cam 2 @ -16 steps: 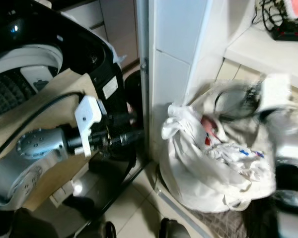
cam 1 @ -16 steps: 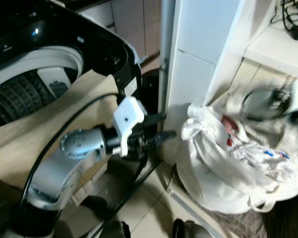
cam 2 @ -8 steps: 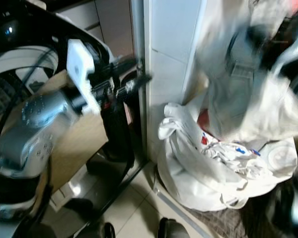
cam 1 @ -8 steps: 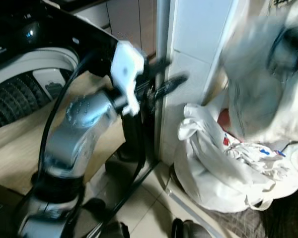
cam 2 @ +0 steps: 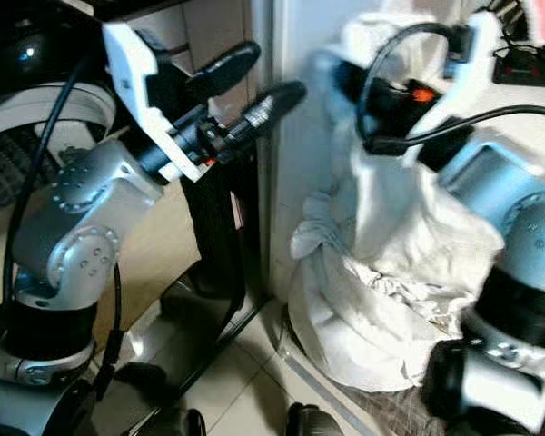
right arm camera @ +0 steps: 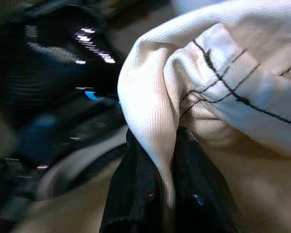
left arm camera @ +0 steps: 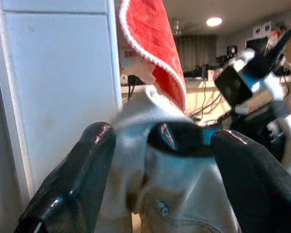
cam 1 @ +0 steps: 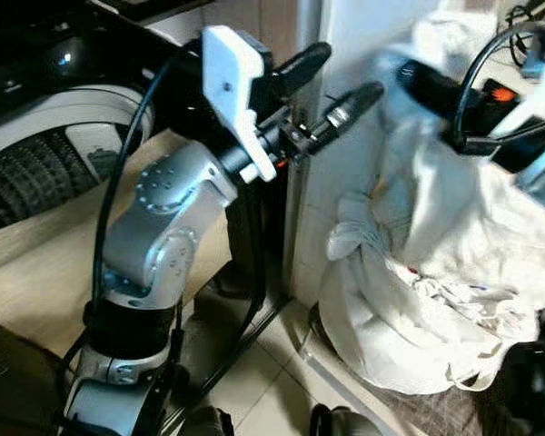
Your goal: Clothes washing
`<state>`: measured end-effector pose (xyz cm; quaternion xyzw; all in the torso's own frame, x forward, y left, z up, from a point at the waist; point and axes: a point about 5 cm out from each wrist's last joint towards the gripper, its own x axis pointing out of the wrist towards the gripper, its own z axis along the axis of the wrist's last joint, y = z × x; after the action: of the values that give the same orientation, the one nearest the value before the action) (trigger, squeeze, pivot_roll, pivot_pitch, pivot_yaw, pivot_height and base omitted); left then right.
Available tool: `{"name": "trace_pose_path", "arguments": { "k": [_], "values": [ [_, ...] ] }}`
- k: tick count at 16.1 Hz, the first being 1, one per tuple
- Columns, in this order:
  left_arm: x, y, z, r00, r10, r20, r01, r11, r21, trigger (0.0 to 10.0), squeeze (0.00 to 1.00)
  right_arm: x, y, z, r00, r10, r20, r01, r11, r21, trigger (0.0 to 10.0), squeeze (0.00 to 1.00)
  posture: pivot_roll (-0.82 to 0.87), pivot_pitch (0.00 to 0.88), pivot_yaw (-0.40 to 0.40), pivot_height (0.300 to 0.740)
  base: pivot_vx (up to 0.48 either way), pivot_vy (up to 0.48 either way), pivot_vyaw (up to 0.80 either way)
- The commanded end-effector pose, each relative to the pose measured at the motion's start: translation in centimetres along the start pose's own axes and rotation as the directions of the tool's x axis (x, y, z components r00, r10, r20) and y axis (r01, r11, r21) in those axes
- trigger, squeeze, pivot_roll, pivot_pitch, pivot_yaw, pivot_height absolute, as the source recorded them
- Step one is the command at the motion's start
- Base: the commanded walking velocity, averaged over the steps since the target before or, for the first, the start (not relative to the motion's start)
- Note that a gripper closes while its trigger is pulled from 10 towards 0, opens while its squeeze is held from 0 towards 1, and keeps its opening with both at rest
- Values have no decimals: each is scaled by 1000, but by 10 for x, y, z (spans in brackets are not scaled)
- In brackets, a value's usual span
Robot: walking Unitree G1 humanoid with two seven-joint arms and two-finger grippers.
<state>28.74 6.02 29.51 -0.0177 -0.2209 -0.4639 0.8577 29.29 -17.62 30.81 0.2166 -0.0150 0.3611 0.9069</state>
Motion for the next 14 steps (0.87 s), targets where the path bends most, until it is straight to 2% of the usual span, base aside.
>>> {"name": "trace_pose_path", "arguments": {
  "k": [1, 5, 7, 9, 11, 13, 14],
  "values": [
    [4, -4, -4, 999, -29, -25, 30, 998, 54, 10000, 0, -1, 23, 6, 991, 127, 27, -127, 992, -13, 0, 0, -105, 57, -11, 740, 0, 0, 0],
    [6, -8, -16, 996, -51, -76, 62, 988, 145, 10000, 0, -10, 38, -3, 964, 266, -11, -266, 964, -11, 0, 0, -109, 52, -11, 740, 0, 0, 0],
    [6, -12, -18, 995, -76, -71, 84, 991, 109, 10000, 0, -14, 40, -1, 960, 277, 30, -278, 960, 29, 0, 0, -112, 52, -12, 740, 0, 0, 0],
    [6, -19, -20, 993, -107, -46, 108, 994, 16, 10000, 0, -14, 39, 2, 962, 264, 63, -268, 962, 50, 0, 0, -113, 52, -11, 740, 0, 0, 0],
    [6, -22, -32, 997, -63, -47, 60, 996, -65, 10000, 0, -14, 41, 5, 953, 287, 102, -295, 952, 78, 0, 0, -116, 54, -11, 740, 0, 0, 0],
    [6, -25, -38, 999, -32, -39, 21, 968, -248, 10000, 0, -15, 40, 7, 954, 279, 109, -289, 953, 87, 0, 0, -116, 54, -11, 740, 0, 0, 0],
    [5, -28, -41, 1000, -17, -3, 15, 921, -389, 10000, 0, -15, 39, 7, 958, 269, 100, -278, 957, 87, 0, 0, -121, 56, -14, 740, 0, 0, 0]
  ]
}}
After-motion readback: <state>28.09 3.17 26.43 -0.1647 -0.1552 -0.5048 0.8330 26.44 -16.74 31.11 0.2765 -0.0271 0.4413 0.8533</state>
